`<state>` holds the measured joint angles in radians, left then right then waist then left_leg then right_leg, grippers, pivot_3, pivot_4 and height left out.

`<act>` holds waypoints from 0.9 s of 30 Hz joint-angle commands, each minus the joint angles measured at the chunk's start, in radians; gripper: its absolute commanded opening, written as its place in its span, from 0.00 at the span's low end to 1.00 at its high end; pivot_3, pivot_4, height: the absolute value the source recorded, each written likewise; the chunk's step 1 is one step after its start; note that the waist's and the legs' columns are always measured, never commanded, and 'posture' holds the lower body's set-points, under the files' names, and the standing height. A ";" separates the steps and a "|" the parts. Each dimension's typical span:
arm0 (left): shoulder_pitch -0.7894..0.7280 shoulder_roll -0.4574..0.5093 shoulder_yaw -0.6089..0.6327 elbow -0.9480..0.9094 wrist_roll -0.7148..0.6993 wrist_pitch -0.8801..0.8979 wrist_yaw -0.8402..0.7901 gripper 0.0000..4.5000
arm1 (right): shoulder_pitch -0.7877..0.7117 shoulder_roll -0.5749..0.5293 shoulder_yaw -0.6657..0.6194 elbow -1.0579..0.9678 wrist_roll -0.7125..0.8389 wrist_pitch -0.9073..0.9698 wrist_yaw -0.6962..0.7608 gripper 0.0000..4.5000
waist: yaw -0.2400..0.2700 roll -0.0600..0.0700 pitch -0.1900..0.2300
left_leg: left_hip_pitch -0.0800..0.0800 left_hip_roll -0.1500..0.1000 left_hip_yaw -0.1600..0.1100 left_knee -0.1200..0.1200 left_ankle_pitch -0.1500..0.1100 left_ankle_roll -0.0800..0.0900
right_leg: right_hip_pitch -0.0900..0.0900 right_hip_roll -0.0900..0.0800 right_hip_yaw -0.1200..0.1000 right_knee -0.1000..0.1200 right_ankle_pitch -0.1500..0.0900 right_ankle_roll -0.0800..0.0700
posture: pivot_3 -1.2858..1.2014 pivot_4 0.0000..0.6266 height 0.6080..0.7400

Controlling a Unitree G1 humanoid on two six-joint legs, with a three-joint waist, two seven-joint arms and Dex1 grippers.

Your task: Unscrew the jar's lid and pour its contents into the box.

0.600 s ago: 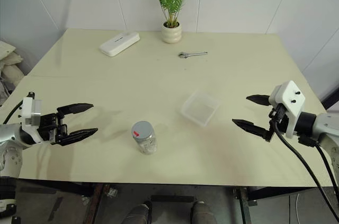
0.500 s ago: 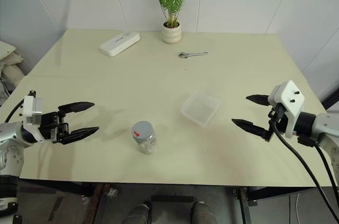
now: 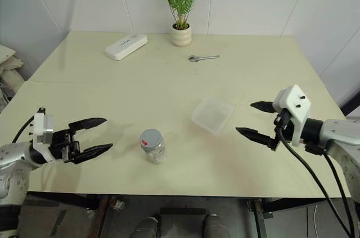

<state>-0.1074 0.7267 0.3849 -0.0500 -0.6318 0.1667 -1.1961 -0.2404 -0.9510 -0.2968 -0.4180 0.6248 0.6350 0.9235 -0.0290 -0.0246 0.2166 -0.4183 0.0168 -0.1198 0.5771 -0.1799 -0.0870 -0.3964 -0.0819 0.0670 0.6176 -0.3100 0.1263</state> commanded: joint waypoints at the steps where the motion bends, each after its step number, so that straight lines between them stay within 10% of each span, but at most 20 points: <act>1: 0.052 -0.004 0.048 -0.121 -0.046 0.022 0.047 1.00 | -0.005 -0.001 0.021 -0.051 0.042 -0.014 0.053 1.00 | 0.001 0.000 0.000 | 0.000 0.000 0.000 0.000 0.000 0.000 | 0.000 0.000 0.000 0.000 0.000 0.000 | 0.52 0.24 1.00; 27: 0.165 -0.177 -0.185 -0.240 0.138 -0.161 0.188 1.00 | -0.145 0.021 0.159 0.131 -0.034 -0.192 0.259 1.00 | 0.000 0.000 0.000 | -0.001 0.001 0.009 0.002 -0.002 -0.001 | 0.000 0.001 0.009 -0.010 0.005 0.003 | 0.52 0.24 1.00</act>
<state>0.0684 0.5557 0.2007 -0.2639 -0.5015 0.0312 -1.0239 -0.3784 -0.9277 -0.1192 -0.2705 0.5840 0.4591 1.1767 -0.0289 -0.0246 0.2166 -0.4187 0.0174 -0.1108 0.5787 -0.1815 -0.0876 -0.3961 -0.0810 0.0762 0.6077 -0.3047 0.1292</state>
